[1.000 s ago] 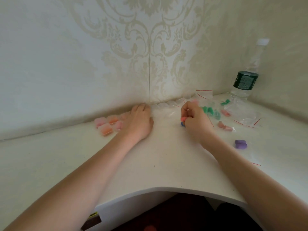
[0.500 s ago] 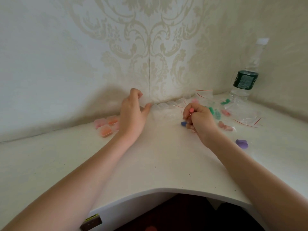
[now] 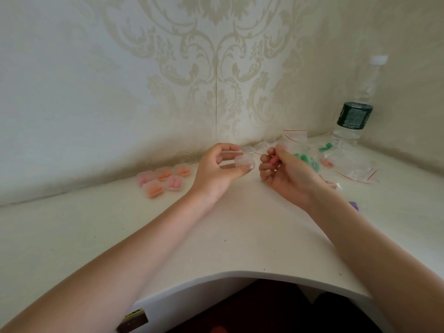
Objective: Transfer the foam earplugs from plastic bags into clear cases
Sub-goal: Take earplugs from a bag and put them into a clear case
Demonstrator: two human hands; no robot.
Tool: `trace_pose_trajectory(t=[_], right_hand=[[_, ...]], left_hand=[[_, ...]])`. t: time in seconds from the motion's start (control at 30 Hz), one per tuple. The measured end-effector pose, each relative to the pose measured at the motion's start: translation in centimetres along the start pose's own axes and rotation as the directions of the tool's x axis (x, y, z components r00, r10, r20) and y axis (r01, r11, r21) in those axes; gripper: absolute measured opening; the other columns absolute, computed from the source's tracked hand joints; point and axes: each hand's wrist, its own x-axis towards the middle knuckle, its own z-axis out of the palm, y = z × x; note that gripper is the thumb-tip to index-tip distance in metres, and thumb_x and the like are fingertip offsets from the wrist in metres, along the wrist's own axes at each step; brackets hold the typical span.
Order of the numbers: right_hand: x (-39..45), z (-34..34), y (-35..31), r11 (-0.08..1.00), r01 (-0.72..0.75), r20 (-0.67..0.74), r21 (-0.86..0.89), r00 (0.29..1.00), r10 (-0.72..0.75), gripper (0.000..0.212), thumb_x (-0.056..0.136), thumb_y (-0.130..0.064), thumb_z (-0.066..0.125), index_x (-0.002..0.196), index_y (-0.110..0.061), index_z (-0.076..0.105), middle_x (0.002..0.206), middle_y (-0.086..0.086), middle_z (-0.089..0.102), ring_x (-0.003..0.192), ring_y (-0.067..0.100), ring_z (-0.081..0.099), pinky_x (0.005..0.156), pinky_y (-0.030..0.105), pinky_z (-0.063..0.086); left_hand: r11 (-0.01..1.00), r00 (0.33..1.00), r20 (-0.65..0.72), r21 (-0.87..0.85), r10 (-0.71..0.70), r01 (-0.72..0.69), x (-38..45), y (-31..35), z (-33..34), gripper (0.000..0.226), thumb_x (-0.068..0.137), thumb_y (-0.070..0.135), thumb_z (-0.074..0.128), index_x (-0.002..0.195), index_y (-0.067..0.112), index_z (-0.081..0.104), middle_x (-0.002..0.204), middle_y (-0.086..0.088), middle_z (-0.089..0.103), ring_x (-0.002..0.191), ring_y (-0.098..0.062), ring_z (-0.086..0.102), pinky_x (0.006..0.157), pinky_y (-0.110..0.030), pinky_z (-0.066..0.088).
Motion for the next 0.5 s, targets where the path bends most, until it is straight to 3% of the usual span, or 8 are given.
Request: trace_pose_trajectory(t=[0.1, 0.27, 0.33, 0.43, 0.5], right_hand=[[-0.3, 0.3, -0.1, 0.996, 0.037, -0.022, -0.078, 0.999, -0.039, 0.016, 0.098, -0.002, 0.040, 0.095, -0.010, 0.053, 0.074, 0.006, 0.056, 0.057, 0.012, 0.044, 0.048, 0.017, 0.041], [-0.4, 0.4, -0.4, 1.000, -0.006, -0.020, -0.027, 1.000, 0.006, 0.037, 0.088, 0.009, 0.025, 0.102, -0.007, 0.055, 0.074, 0.006, 0.049, 0.054, 0.011, 0.038, 0.052, 0.020, 0.034], [-0.3, 0.5, 0.0, 0.971, 0.052, -0.063, -0.233, 0.996, -0.069, 0.044, 0.084, 0.011, 0.022, 0.097, -0.008, 0.059, 0.081, 0.007, 0.052, 0.054, 0.011, 0.040, 0.052, 0.021, 0.036], [-0.5, 0.5, 0.7, 0.656, 0.198, -0.002, -0.728, 0.956, -0.292, 0.041, 0.087, 0.005, 0.027, 0.095, -0.016, 0.062, 0.081, 0.001, 0.053, 0.057, 0.012, 0.044, 0.059, 0.026, 0.039], [-0.7, 0.4, 0.9, 0.586, 0.197, 0.027, -0.786, 0.958, -0.286, 0.037, 0.088, 0.002, 0.030, 0.101, -0.016, 0.060, 0.069, -0.001, 0.047, 0.060, 0.014, 0.041, 0.057, 0.026, 0.037]], left_hand=[[0.997, 0.998, 0.034, -0.057, -0.054, 0.056, -0.2, -0.1, -0.2, 0.038, 0.072, -0.003, 0.077, 0.098, 0.018, 0.061, 0.106, -0.002, 0.068, 0.083, -0.017, 0.069, 0.088, -0.044, 0.055], [0.996, 0.997, 0.040, -0.047, -0.067, 0.069, 0.1, -0.3, -0.2, 0.040, 0.068, -0.001, 0.079, 0.096, 0.020, 0.061, 0.102, 0.006, 0.071, 0.081, -0.012, 0.067, 0.094, -0.045, 0.051], [0.993, 0.994, 0.061, -0.076, -0.088, 0.092, 0.1, -0.4, -0.2, 0.040, 0.063, 0.000, 0.080, 0.093, 0.020, 0.062, 0.097, 0.005, 0.073, 0.083, -0.013, 0.066, 0.094, -0.042, 0.052], [0.998, 0.994, 0.090, -0.021, -0.053, 0.056, 0.1, -0.4, -0.3, 0.037, 0.067, -0.003, 0.078, 0.091, 0.021, 0.065, 0.091, 0.005, 0.073, 0.081, -0.011, 0.065, 0.086, -0.033, 0.053], [0.994, 0.995, 0.092, 0.099, 0.046, -0.055, 0.0, -0.3, -0.2, 0.034, 0.068, -0.002, 0.078, 0.091, 0.021, 0.066, 0.089, 0.006, 0.071, 0.079, -0.009, 0.064, 0.077, -0.024, 0.053]])
